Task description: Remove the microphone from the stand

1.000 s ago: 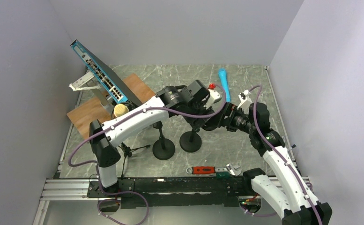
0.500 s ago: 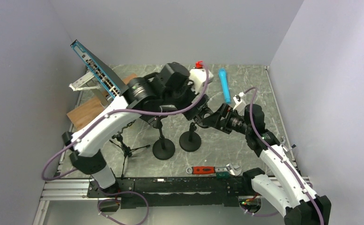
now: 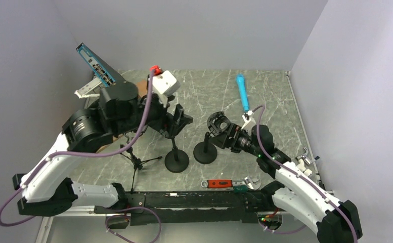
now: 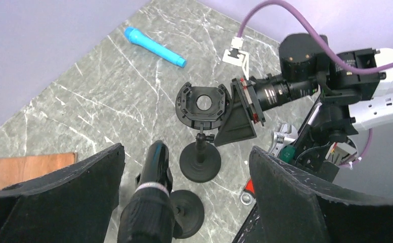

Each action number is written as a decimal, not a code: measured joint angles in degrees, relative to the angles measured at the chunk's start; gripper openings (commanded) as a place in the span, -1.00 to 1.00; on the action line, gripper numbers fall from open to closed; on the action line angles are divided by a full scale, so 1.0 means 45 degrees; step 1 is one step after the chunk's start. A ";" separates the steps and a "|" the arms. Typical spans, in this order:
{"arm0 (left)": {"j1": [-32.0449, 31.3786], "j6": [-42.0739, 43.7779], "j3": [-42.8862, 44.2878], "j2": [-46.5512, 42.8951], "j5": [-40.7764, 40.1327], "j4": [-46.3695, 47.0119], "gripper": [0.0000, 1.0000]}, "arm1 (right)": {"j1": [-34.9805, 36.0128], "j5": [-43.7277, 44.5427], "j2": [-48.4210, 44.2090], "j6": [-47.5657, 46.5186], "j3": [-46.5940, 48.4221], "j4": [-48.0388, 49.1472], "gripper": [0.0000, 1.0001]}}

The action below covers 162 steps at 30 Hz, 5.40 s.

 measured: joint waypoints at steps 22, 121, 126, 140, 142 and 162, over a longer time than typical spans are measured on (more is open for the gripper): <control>-0.0005 -0.0529 -0.2210 -0.3628 -0.2589 -0.0641 0.99 | 0.1734 -0.1472 -0.3249 -0.3492 0.1690 -0.1243 1.00; -0.0005 0.0797 -1.3100 -0.7257 -0.2861 0.7339 0.41 | 0.7990 0.4231 0.7218 -1.4469 1.2774 -0.2871 -0.83; -0.0005 0.0792 -1.3104 -0.7057 -0.2871 0.7495 0.27 | 0.7990 0.4187 0.7218 -1.4440 1.2774 -0.2866 -0.84; -0.0029 0.0087 -1.3104 -0.6766 -0.3152 0.7616 -1.00 | 0.7975 0.4099 0.7218 -1.4183 1.2774 -0.2778 -1.00; -0.0029 0.0044 -1.3114 -0.6810 -0.3152 0.7611 -1.00 | 0.7975 0.4401 0.7218 -1.4081 1.2774 -0.2710 -1.00; -0.0039 -0.0165 -1.2954 -0.6581 -0.3060 0.7485 -0.73 | 0.7985 0.9777 0.4668 -1.4877 1.2502 0.0631 -1.00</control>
